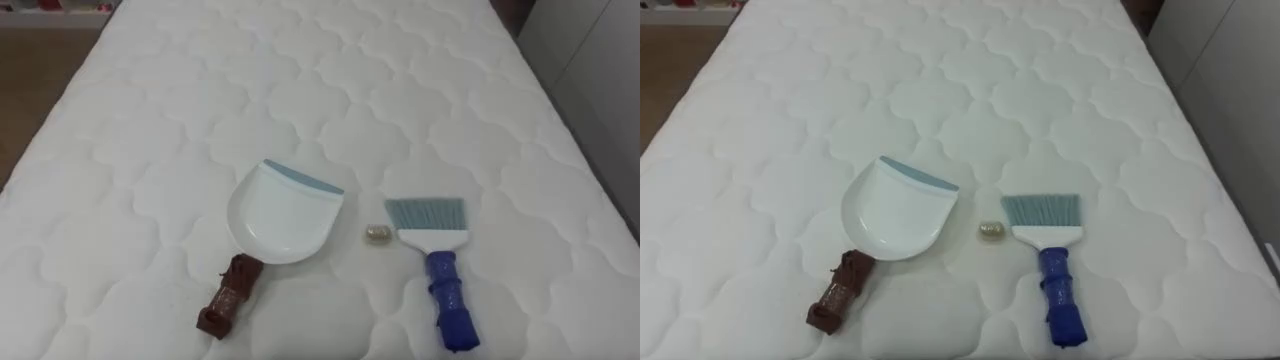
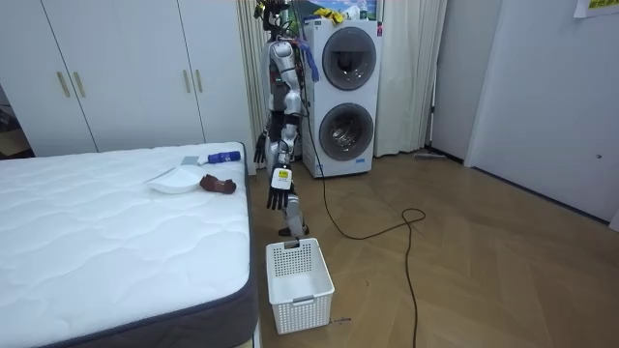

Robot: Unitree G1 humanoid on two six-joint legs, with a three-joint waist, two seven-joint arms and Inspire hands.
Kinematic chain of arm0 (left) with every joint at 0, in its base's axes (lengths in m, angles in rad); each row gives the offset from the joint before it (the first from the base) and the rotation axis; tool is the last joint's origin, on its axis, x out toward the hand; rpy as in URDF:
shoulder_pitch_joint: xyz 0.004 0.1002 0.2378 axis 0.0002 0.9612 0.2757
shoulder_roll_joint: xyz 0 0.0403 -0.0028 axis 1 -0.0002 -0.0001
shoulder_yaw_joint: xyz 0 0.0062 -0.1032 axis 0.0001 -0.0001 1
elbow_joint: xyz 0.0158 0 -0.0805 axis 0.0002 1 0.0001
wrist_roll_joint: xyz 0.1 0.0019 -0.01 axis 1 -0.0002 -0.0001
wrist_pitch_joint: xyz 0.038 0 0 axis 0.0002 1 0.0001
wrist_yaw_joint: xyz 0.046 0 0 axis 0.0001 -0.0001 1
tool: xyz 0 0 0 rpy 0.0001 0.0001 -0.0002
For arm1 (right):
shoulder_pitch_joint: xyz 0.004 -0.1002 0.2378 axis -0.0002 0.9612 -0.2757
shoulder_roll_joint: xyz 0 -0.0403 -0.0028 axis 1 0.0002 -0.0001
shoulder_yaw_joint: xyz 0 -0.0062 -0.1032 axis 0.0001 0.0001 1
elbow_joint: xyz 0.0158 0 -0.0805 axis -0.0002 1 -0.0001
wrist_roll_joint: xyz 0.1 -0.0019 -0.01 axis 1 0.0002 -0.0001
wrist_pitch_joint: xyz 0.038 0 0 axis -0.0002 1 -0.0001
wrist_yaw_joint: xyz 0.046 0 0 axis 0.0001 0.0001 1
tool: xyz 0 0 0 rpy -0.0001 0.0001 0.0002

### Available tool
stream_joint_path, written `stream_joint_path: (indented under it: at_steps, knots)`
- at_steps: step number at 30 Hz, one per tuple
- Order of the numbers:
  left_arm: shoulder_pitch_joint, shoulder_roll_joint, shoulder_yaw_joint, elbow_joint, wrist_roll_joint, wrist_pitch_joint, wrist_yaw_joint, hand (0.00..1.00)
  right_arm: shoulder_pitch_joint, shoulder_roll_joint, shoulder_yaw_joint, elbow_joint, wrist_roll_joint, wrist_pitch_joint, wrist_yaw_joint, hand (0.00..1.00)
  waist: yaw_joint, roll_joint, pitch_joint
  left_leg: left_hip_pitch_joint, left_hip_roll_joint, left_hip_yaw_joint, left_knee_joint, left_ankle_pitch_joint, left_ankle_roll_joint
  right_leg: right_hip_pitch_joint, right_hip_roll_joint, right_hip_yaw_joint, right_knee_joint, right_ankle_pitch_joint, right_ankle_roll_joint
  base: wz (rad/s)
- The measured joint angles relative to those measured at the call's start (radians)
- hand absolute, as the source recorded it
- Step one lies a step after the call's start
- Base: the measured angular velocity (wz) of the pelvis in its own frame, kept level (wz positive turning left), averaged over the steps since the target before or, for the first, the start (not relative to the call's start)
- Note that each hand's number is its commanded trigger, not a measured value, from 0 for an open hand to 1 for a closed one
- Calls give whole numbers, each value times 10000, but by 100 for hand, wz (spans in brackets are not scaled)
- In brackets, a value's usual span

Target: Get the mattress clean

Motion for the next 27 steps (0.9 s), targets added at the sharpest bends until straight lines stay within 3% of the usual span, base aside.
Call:
stream_joint_path:
  at_steps: [27]
  knots:
    - [-70, -1, -50, 12, -6, -41, -76, 0, -26, -15, -12, 127, 313, 6, 96, 0, -26, 3, 18, -39, -4, -8, 56, 0, 1, -52, 1, 21, -3, 0, 0, 0]
